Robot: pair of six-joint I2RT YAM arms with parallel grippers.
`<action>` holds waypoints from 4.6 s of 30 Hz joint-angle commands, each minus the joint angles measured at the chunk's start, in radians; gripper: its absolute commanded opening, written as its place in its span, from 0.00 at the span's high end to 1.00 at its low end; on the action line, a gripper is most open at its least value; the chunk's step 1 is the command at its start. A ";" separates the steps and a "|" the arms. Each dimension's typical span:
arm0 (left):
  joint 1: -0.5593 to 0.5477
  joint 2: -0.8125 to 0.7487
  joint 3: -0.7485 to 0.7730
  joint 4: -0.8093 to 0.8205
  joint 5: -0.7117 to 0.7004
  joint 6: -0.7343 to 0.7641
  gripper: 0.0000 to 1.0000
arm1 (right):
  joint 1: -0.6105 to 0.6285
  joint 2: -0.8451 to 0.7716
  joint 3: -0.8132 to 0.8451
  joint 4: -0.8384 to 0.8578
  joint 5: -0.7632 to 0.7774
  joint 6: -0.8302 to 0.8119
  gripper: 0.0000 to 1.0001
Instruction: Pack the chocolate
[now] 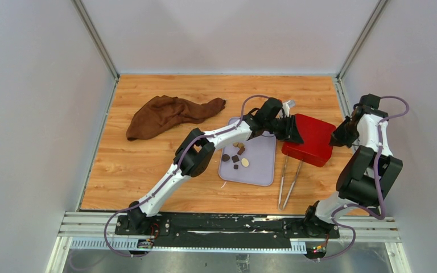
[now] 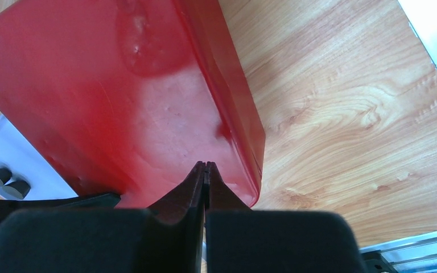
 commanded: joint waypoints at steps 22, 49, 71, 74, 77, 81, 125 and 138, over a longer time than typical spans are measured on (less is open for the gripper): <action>-0.009 0.062 0.015 -0.066 0.039 -0.001 0.66 | 0.008 -0.048 0.052 -0.108 0.073 0.067 1.00; 0.011 0.004 -0.037 -0.077 0.040 0.022 0.66 | 0.123 0.336 0.435 0.030 0.085 0.084 1.00; 0.304 -0.504 -0.517 0.020 -0.040 0.069 0.66 | 0.397 0.238 0.343 0.004 -0.016 0.112 1.00; 0.315 -0.518 -0.551 0.008 -0.040 0.079 0.66 | 0.406 0.165 0.241 -0.015 -0.025 0.118 1.00; 0.317 -0.517 -0.569 0.005 -0.027 0.078 0.66 | 0.424 0.122 0.119 -0.008 -0.042 0.136 1.00; 0.316 -0.516 -0.591 0.004 -0.021 0.075 0.66 | 0.485 0.112 -0.038 0.039 -0.023 0.147 1.00; 0.316 -0.747 -0.702 -0.146 -0.089 0.216 0.62 | 0.099 -0.058 0.019 -0.046 0.142 0.023 1.00; 0.317 -0.757 -0.715 -0.174 -0.091 0.229 0.62 | 0.021 -0.183 -0.156 0.008 0.119 -0.017 1.00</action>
